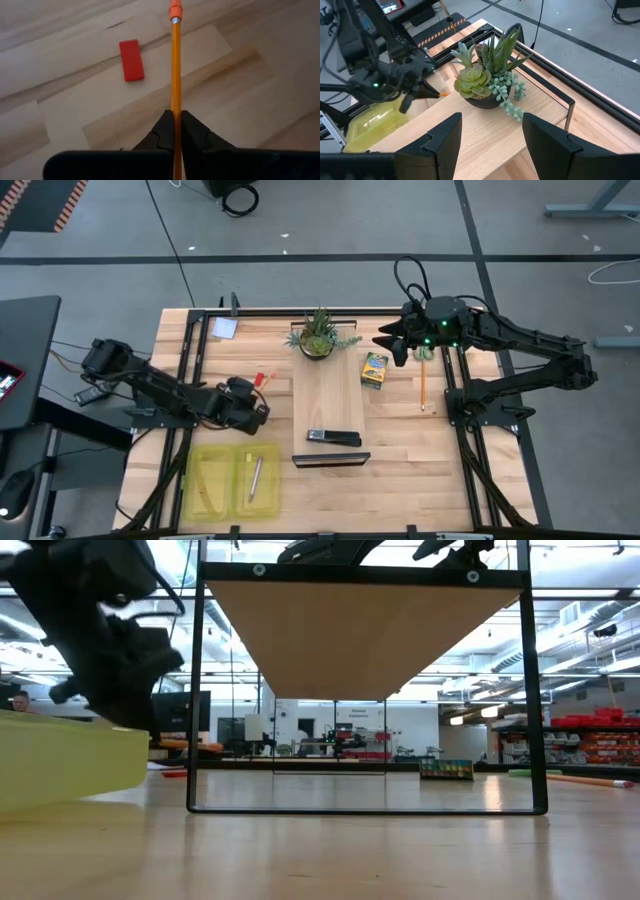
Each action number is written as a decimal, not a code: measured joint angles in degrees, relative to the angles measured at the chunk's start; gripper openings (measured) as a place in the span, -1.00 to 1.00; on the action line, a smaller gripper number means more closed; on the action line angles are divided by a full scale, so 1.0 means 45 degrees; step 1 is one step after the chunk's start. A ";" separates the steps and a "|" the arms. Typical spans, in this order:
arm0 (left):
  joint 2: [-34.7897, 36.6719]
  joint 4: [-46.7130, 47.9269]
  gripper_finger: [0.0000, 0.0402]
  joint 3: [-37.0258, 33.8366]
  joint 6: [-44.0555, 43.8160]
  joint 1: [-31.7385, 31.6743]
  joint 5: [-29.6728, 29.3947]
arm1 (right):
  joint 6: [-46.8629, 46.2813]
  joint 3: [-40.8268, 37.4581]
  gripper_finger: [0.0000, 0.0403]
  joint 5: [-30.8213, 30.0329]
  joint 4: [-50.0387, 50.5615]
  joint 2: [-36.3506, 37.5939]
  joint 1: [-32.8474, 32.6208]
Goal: Pack school essentials
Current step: Put the left orange pencil into the yellow supply box, then put the yellow crayon box into the yellow supply box
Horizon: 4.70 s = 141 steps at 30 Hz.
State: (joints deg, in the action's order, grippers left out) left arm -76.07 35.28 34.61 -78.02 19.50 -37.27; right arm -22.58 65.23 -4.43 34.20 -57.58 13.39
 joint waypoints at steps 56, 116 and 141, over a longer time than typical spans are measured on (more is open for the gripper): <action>-0.1124 0.3876 -0.93 0.5046 -1.0082 0.7153 0.6260 | 0.0687 0.0000 0.07 0.0000 -0.0008 -0.0001 -0.0003; -0.5654 -0.0610 -0.09 0.5063 -0.8488 0.4750 0.5220 | 0.0731 0.0005 0.07 0.0053 -0.0215 -0.0005 -0.0001; -0.5489 0.0882 0.15 0.5172 -0.7763 0.4479 0.8128 | 0.0770 0.0005 0.07 0.0053 -0.0199 -0.0005 -0.0003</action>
State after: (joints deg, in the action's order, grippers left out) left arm -100.77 39.25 57.89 -112.96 39.66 -0.69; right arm -19.11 65.25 -4.19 33.30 -57.60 13.37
